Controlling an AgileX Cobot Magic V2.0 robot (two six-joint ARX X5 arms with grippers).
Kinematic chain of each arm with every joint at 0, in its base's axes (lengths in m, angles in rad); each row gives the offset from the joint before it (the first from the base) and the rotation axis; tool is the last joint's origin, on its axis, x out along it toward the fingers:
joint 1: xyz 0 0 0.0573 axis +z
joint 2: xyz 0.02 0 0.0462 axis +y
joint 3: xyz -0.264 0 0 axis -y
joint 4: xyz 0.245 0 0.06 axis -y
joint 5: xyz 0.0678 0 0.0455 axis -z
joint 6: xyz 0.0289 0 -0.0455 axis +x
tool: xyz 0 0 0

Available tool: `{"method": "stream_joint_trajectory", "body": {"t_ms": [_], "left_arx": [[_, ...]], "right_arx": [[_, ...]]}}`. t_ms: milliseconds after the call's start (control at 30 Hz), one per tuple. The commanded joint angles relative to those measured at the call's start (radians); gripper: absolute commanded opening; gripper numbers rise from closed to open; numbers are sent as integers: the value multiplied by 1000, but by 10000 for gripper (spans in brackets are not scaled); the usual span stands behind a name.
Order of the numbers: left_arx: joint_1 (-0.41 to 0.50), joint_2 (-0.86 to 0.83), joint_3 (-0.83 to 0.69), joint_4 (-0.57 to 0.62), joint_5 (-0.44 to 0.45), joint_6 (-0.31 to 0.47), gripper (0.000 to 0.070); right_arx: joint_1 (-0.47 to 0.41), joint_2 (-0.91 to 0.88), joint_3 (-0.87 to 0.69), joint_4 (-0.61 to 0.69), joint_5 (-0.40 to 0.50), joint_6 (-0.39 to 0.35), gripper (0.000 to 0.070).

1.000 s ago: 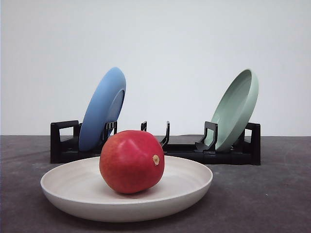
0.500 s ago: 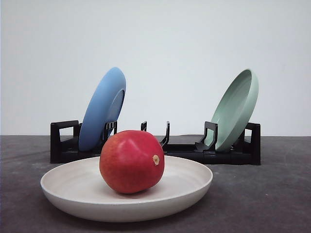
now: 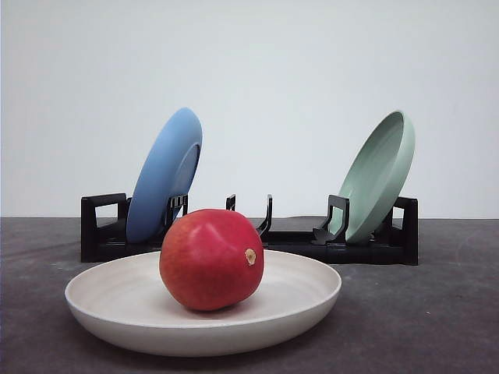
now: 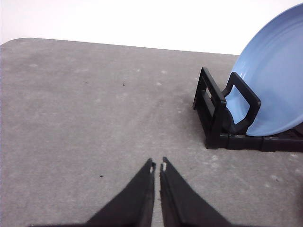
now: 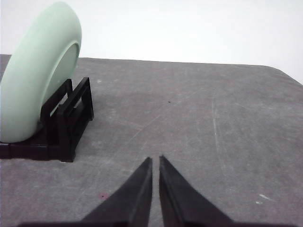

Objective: Place pomegranate in white plate

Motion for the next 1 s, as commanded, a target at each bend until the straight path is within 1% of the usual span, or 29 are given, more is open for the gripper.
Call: {"method": "stream_joint_trajectory", "body": {"t_ms": [0, 967], "left_arx": [[2, -1, -10, 12, -5, 3, 0], [2, -1, -10, 12, -5, 3, 0]], "right_arx": [[-1, -1, -4, 14, 3, 14, 21], [-1, -1, -4, 14, 3, 14, 21]]}}
